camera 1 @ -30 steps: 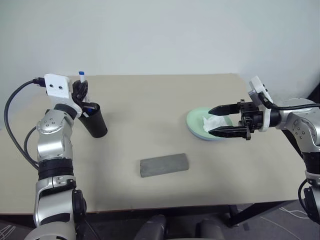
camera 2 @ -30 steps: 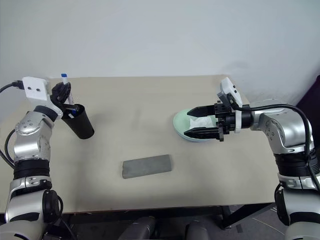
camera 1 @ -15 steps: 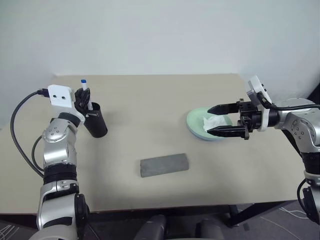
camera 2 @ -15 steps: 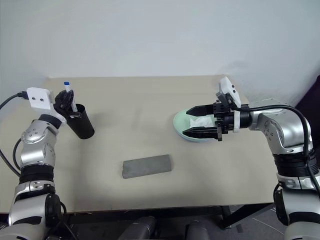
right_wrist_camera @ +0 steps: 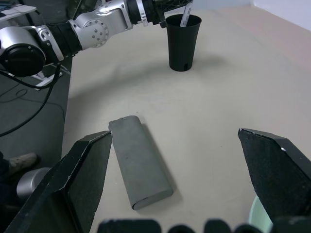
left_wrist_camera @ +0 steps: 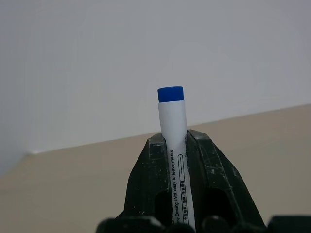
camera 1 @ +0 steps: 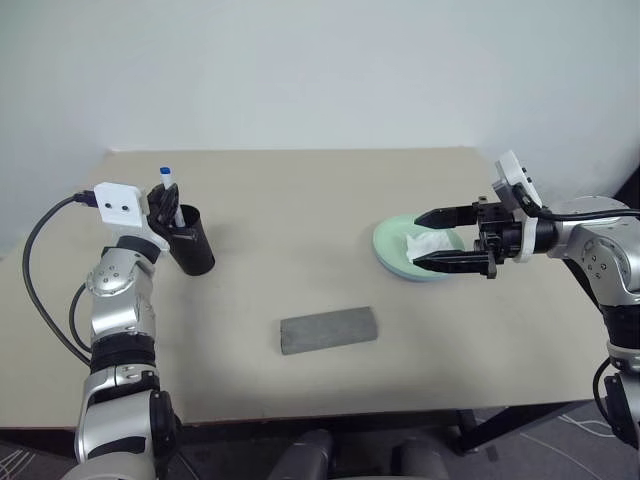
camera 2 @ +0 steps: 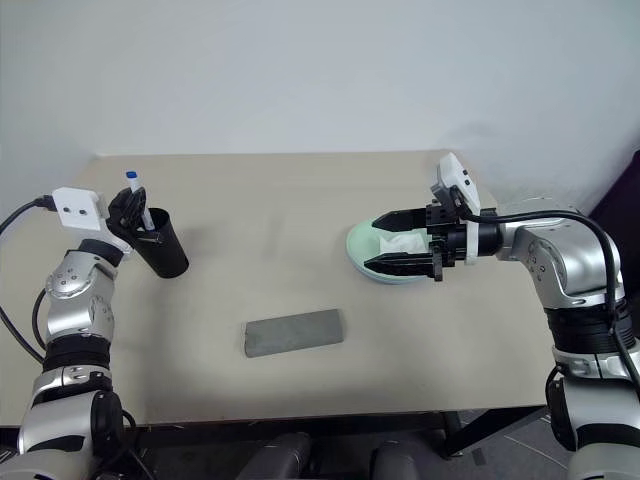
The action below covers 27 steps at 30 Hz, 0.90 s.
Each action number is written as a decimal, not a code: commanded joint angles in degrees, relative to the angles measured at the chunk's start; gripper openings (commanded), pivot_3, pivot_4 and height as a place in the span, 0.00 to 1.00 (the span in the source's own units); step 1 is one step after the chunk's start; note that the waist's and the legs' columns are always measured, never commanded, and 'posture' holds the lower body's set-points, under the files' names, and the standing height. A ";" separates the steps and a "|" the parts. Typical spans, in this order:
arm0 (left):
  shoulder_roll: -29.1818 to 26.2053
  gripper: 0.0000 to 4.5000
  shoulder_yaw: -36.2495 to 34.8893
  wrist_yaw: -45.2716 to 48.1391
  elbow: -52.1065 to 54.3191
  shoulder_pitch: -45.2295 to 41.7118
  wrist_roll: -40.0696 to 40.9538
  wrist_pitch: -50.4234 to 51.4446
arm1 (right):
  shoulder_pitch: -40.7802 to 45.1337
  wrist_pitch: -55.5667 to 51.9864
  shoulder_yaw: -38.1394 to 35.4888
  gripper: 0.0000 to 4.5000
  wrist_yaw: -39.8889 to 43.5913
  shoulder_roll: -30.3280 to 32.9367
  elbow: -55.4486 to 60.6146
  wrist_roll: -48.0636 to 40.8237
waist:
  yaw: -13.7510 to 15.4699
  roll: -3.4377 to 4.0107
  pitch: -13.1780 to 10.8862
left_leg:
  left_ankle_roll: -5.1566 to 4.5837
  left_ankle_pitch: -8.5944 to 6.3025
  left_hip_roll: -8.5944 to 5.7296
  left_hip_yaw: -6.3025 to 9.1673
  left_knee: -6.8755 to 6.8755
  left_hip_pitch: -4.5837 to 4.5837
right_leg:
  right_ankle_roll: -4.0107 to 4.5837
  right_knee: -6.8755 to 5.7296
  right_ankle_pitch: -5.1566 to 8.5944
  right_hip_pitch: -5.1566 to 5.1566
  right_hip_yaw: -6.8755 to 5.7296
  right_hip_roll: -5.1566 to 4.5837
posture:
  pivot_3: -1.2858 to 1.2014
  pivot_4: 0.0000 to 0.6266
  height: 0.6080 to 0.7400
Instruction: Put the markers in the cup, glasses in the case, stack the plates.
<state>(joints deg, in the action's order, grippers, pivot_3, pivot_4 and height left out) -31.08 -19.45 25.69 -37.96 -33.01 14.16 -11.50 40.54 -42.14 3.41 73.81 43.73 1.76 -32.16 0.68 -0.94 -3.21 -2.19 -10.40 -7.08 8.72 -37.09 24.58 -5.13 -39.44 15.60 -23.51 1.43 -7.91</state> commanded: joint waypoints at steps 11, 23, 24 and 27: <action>-0.19 0.45 -0.32 -0.04 -4.37 -2.12 0.09 -5.82 | 1.36 0.85 -1.36 1.00 -0.89 -0.47 1.75 -0.89 | 0.02 0.00 0.00 | 0.00 0.00 0.00 0.00 0.00 0.00 | 0.00 0.00 0.00 0.00 0.00 0.00 | 0.52 0.00 0.57; -5.38 0.97 -2.36 6.72 12.57 2.93 7.32 7.62 | 0.14 0.88 -1.92 1.00 -2.16 -0.87 2.72 -1.11 | -0.10 0.00 0.01 | 0.00 0.00 0.00 0.01 0.01 0.01 | 0.00 0.00 0.00 -0.01 0.00 0.01 | 0.52 0.00 0.57; -7.25 0.97 -3.13 8.75 16.21 5.18 9.04 10.36 | -0.06 0.83 -1.95 1.00 -2.46 -1.02 2.95 -1.09 | -0.55 0.01 0.01 | 0.00 0.00 0.01 0.00 0.01 0.01 | 0.00 0.00 0.00 -0.02 0.01 0.01 | 0.52 0.00 0.57; -13.53 0.97 -7.18 13.06 21.56 11.12 11.88 14.60 | -0.78 0.79 -2.31 1.00 -3.34 -1.45 3.60 -1.20 | -1.24 0.05 0.00 | -0.03 -0.03 0.07 -0.14 0.16 0.00 | 0.07 -0.01 -0.02 -0.18 0.10 -0.01 | 0.52 0.00 0.57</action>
<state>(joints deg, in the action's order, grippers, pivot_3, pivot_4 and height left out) -41.98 -22.86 36.78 -19.96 -22.30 23.58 1.01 39.52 -42.01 3.28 70.99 42.18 3.36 -32.17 -0.56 -0.89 -3.21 -2.22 -10.43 -6.99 8.57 -36.88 24.58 -5.04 -39.46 15.57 -23.73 1.54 -7.91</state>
